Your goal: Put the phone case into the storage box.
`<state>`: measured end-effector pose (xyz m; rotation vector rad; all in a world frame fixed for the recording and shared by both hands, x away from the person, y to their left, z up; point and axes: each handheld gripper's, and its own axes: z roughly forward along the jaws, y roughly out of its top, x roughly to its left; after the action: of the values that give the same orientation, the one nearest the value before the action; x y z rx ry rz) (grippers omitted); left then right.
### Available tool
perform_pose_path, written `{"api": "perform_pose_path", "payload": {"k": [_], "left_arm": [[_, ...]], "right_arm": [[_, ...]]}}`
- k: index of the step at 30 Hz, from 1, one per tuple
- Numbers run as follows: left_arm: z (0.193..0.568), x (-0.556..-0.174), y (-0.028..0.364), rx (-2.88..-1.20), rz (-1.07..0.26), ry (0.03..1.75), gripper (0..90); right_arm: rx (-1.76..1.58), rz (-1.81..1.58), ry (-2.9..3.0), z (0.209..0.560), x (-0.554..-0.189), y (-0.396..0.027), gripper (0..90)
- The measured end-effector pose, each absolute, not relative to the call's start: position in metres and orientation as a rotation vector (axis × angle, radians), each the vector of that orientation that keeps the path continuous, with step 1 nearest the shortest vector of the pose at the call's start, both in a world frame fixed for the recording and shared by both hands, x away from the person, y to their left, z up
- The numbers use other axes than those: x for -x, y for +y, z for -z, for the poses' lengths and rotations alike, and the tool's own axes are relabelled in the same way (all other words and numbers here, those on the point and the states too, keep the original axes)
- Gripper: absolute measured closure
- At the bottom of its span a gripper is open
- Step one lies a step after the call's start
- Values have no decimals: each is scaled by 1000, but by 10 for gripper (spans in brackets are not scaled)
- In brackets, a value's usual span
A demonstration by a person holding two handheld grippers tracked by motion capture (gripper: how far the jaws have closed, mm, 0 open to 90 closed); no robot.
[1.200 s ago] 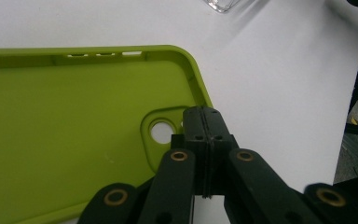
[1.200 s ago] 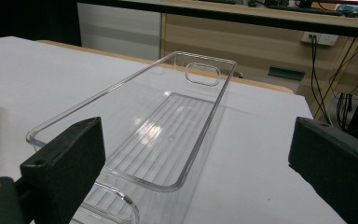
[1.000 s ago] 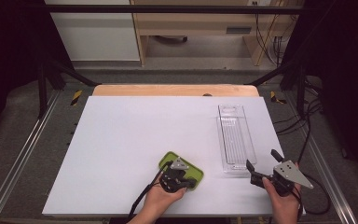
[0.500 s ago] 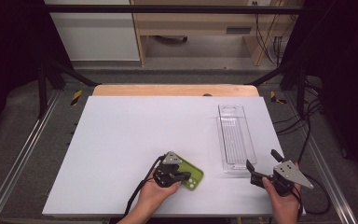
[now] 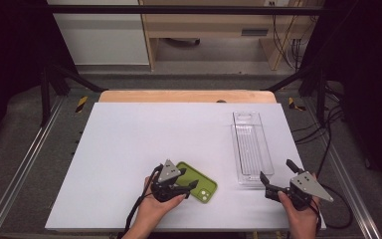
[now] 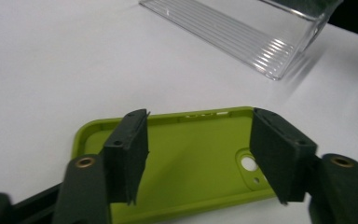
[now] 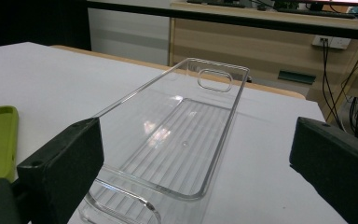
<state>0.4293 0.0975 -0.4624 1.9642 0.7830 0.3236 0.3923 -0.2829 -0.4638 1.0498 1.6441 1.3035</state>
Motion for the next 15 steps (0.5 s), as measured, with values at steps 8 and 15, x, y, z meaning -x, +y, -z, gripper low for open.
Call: {"api": "perform_pose_path", "payload": {"k": [8, 15], "left_arm": [[460, -429, 129, -1842, -371, 802, 250], [461, -427, 152, -1772, -397, 798, 139]], "right_arm": [[-1039, -1299, 1636, 461, -390, -280, 33], [-1044, -1288, 1590, 457, -388, -280, 27]]}}
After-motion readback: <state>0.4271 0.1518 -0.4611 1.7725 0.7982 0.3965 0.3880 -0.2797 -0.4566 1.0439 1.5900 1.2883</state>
